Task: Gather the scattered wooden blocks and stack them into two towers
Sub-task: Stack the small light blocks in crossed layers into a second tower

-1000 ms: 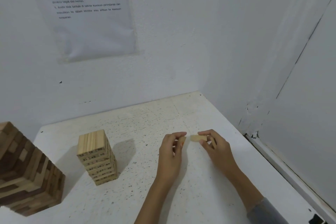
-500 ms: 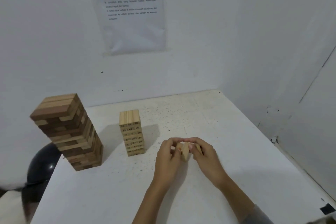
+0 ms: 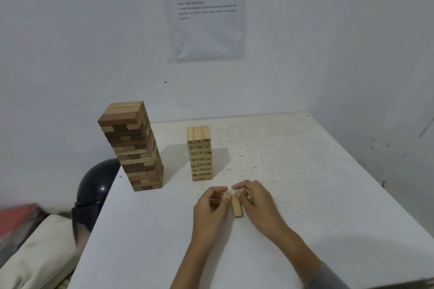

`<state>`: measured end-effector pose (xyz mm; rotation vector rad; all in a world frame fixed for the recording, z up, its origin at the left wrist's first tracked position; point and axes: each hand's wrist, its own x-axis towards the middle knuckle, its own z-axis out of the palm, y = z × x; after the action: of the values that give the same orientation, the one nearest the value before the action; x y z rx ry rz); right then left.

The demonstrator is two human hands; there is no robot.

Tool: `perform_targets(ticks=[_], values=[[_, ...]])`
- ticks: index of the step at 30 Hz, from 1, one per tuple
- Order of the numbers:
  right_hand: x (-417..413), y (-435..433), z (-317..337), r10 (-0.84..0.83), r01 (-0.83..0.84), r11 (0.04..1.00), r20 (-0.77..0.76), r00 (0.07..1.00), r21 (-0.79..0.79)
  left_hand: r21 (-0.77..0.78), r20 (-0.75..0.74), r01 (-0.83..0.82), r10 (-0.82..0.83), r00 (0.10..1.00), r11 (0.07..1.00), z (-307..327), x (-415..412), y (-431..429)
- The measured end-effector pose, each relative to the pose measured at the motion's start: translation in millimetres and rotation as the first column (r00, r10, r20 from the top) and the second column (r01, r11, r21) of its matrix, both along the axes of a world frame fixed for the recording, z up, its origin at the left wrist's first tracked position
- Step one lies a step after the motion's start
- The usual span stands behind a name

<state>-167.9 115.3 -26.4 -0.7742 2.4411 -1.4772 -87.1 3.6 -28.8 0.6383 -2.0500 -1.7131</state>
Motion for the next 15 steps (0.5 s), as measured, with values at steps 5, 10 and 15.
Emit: perform_targets(ticks=[5,10,15], values=[[11.9,0.1,1.8,-0.068,0.081,0.986,0.099,0.993,-0.142,-0.200,-0.039,-0.106,0.100,0.994,0.974,-11.6,2.6,-1.0],[17.8,6.3,-9.3,-0.174,0.163,0.962,-0.031,0.984,-0.217,-0.203,-0.041,-0.104,0.097,0.994,0.974,-15.2,8.0,-3.8],[16.6,2.8,-19.5,-0.331,0.315,0.942,-0.163,0.930,-0.117,-0.160,-0.051,-0.141,0.135,0.990,0.977,-16.1,14.8,-1.0]])
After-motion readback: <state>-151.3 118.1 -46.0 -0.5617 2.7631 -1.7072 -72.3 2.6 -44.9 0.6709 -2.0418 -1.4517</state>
